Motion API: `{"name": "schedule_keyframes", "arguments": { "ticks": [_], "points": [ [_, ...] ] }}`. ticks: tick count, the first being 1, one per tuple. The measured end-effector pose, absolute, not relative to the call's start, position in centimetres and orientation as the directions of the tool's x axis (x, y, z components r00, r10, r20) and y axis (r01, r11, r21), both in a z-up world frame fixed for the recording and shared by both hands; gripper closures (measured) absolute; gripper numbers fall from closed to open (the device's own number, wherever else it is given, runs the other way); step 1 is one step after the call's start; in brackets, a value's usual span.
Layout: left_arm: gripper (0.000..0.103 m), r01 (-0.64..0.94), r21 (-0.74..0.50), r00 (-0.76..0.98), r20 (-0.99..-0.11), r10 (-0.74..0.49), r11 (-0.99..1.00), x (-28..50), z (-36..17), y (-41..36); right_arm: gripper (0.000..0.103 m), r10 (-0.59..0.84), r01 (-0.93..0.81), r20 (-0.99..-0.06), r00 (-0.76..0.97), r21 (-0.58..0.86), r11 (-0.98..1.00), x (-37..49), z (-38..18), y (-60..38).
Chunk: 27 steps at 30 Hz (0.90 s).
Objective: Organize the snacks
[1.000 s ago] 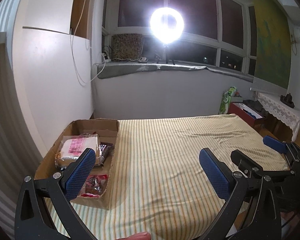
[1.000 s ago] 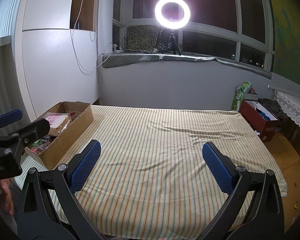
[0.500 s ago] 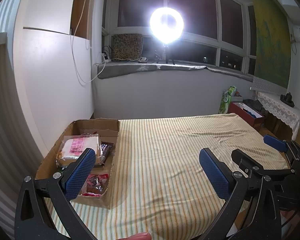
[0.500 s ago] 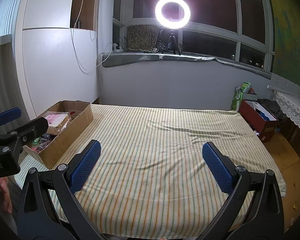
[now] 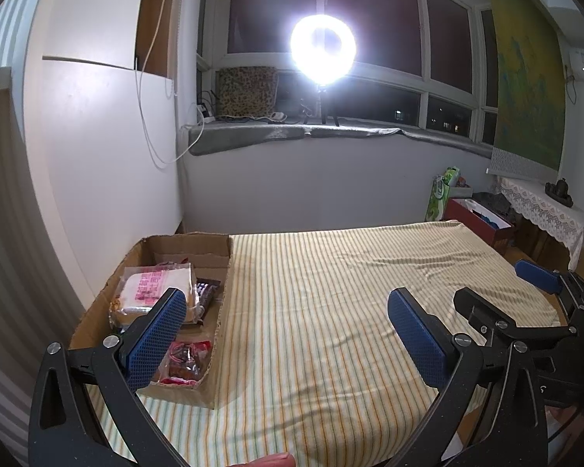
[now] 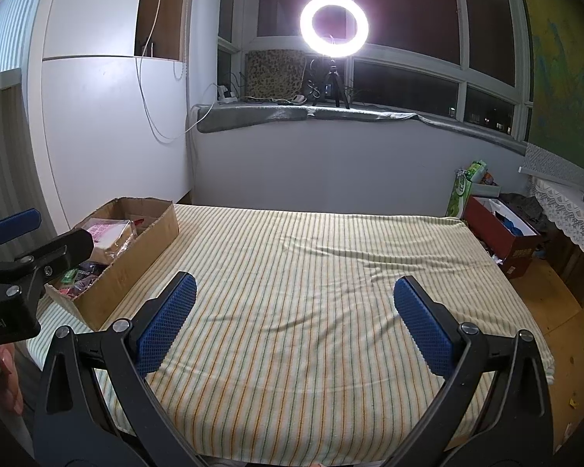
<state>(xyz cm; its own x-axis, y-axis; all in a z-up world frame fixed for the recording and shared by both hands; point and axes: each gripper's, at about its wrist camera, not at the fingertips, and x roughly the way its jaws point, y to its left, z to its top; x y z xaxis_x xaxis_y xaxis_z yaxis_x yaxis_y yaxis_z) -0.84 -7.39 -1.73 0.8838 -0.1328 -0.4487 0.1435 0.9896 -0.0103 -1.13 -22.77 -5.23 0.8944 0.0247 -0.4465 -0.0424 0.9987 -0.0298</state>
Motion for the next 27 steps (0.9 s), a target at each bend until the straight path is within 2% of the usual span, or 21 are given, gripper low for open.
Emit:
{"name": "schedule_keyframes", "arguments": {
  "ticks": [27],
  "points": [
    [0.001, 0.154, -0.027, 0.872, -0.466, -0.148, 0.988, -0.46, -2.19, -7.34, 0.000, 0.023, -0.041, -0.459, 0.888, -0.029, 0.999, -1.40, -5.40, -23.48]
  ]
}}
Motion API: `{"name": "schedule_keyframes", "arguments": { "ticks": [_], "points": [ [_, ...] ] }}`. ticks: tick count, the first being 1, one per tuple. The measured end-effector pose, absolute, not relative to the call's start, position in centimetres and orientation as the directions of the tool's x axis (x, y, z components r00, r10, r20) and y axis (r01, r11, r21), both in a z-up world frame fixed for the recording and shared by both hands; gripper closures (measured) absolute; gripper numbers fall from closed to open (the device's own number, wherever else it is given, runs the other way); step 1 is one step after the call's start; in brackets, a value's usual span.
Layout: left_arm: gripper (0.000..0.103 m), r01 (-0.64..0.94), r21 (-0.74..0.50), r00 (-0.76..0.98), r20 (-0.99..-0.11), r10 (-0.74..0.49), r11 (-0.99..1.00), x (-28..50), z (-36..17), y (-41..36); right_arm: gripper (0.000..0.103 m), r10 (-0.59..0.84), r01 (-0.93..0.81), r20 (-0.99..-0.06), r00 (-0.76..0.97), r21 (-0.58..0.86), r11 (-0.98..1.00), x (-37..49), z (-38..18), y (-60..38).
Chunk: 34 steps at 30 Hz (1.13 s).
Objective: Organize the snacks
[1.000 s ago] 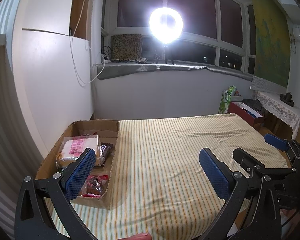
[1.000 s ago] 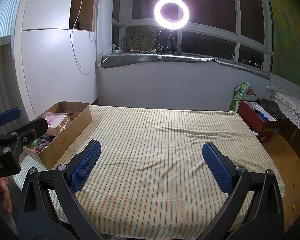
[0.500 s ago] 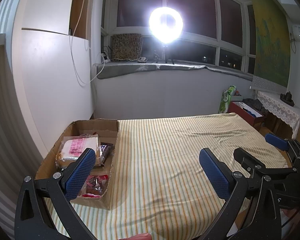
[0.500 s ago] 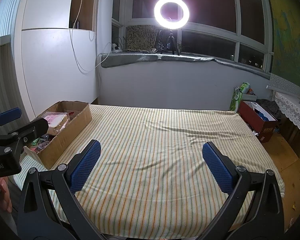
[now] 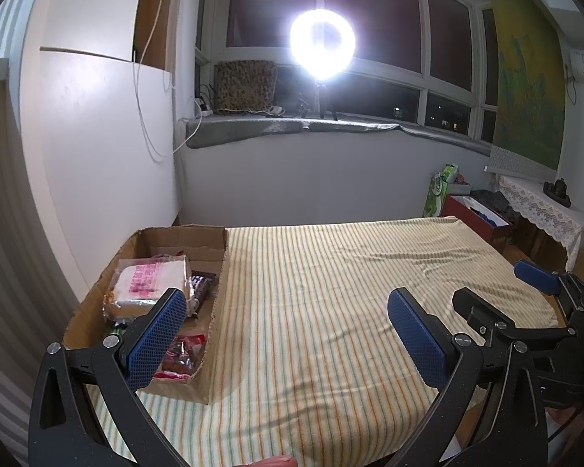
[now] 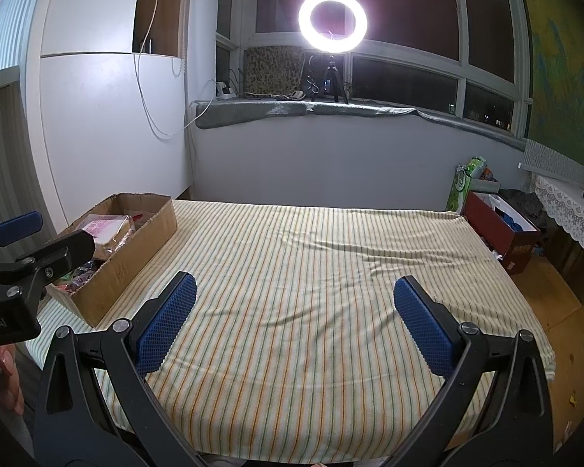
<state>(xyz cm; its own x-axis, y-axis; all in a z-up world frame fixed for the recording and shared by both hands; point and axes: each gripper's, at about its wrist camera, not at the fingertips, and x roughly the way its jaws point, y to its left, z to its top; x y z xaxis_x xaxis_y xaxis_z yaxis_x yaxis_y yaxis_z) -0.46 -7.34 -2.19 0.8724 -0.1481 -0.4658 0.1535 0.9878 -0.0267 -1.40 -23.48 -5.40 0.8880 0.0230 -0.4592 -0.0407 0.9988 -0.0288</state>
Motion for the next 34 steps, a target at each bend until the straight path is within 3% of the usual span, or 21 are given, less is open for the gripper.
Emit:
{"name": "schedule_keyframes", "arguments": {
  "ticks": [34],
  "points": [
    [0.001, 0.158, -0.015, 0.874, -0.464, -0.147, 0.987, -1.07, -2.44, -7.72, 0.000, 0.020, -0.039, -0.464, 0.886, -0.031, 0.999, -1.59, -5.48, -23.49]
  ]
}}
